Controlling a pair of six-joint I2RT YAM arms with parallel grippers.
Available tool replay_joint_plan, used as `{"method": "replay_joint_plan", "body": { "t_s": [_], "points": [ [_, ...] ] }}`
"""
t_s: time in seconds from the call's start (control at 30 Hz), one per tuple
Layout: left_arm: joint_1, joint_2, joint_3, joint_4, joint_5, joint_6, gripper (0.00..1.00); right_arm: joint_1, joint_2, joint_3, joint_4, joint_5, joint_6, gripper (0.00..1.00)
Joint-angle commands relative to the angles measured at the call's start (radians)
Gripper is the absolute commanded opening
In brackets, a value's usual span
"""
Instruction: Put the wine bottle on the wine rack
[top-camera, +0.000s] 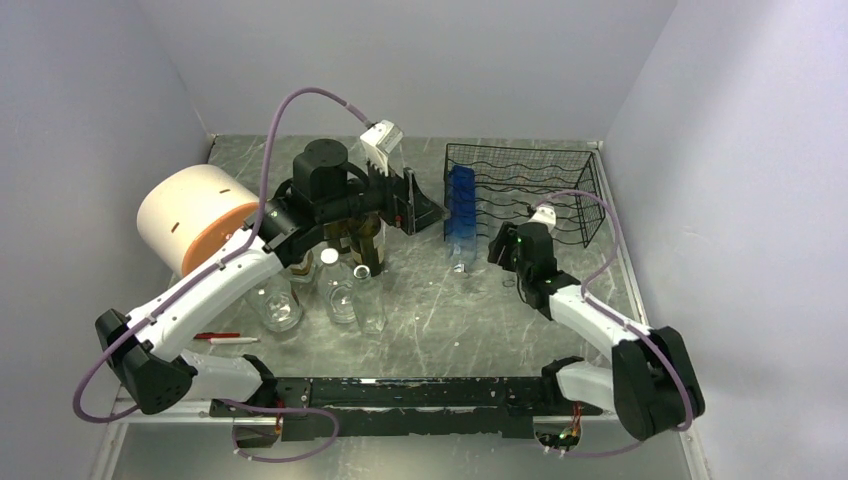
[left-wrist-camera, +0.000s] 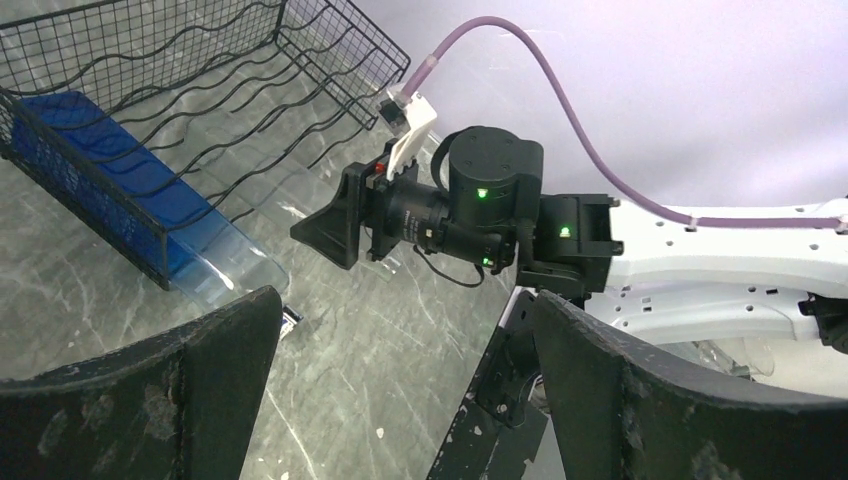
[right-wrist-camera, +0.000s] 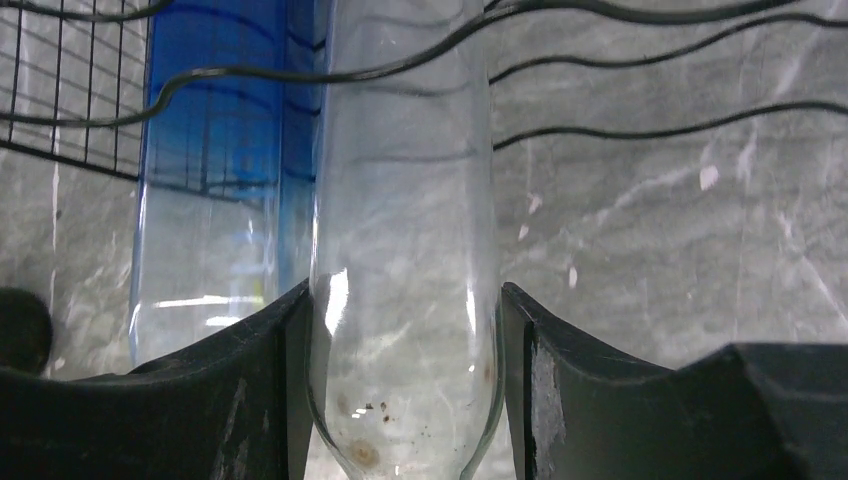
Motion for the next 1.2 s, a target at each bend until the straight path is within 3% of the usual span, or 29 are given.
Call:
{"method": "replay_joint_plan", "body": {
  "t_s": [0.0, 0.2, 0.6, 0.77, 1.0, 1.17],
  "points": [
    [0.007, -0.024, 0.051, -0.048, -0.008, 0.046, 0.99, -0.023, 0.063, -0.01, 0.359, 0.008, -0.032, 0.0],
    [0.008, -0.024, 0.06, -0.077, -0.02, 0.065, 0.99, -0.043, 0.17, 0.008, 0.51, 0.002, -0.058, 0.0],
    [0.011, -0.034, 0.068, -0.106, -0.04, 0.079, 0.99, -0.094, 0.388, 0.105, 0.601, -0.084, -0.101, 0.0],
    [0.012, -0.034, 0.063, -0.111, -0.039, 0.079, 0.99, -0.101, 0.446, 0.123, 0.62, -0.111, -0.103, 0.17],
    [0.012, -0.034, 0.063, -0.124, -0.039, 0.077, 0.99, -0.11, 0.508, 0.15, 0.608, -0.104, -0.1, 0.29],
    [0.012, -0.039, 0.06, -0.131, -0.046, 0.076, 0.99, -0.109, 0.503, 0.143, 0.595, -0.071, -0.092, 0.54]
  ]
}}
